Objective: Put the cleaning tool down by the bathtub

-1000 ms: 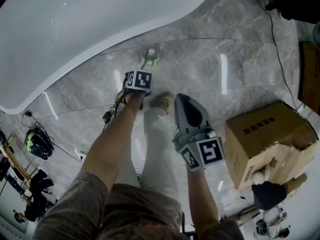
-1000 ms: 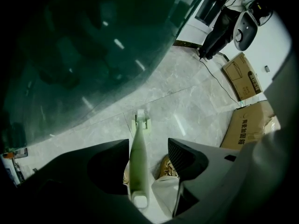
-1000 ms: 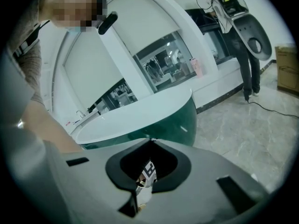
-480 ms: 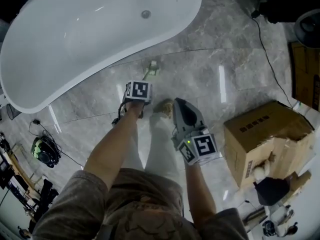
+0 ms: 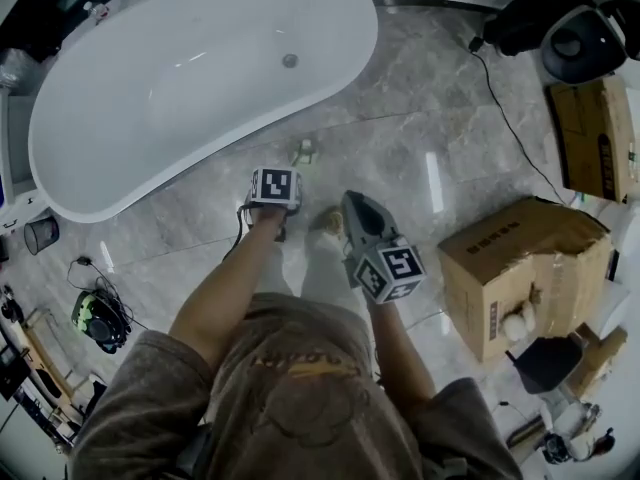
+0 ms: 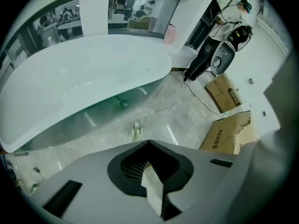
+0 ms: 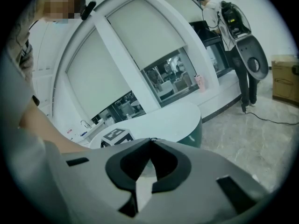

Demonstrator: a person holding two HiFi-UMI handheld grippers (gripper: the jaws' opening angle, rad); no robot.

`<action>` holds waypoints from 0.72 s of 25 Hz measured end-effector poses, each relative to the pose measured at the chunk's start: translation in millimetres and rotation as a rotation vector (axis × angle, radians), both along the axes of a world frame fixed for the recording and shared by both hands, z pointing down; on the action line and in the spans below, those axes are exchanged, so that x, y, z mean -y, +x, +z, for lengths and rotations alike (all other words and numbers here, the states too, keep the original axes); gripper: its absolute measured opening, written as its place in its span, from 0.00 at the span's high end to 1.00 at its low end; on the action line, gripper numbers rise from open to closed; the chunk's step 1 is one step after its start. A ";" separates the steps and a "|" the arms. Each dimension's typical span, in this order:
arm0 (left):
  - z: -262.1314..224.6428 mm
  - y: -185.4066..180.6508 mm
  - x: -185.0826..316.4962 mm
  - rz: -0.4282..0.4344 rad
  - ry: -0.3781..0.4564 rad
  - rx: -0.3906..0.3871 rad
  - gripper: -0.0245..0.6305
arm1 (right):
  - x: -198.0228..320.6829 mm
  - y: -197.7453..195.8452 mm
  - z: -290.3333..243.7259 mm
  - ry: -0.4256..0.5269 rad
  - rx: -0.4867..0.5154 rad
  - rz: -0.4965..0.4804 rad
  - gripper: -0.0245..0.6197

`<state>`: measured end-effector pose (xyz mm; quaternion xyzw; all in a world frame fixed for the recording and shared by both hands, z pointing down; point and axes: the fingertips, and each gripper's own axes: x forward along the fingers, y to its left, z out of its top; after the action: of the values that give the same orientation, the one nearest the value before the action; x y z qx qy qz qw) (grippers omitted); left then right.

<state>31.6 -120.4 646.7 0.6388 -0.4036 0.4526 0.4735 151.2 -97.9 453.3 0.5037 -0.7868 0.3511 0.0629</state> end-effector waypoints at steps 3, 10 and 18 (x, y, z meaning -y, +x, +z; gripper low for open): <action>-29.3 -13.6 -8.5 0.009 0.000 -0.007 0.96 | -4.3 -13.9 -19.5 0.000 0.015 0.006 0.96; -123.6 -23.1 -21.8 0.072 0.132 -0.131 0.96 | -19.2 -37.4 -70.2 0.043 0.008 -0.059 0.96; -231.3 -34.8 -16.4 0.137 0.278 -0.336 0.96 | -21.9 -63.6 -120.3 0.112 0.007 -0.147 0.96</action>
<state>-3.2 -104.0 415.4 0.7900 -0.3332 0.3110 0.4099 87.6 -76.0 333.0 0.4462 -0.8401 0.3029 0.0575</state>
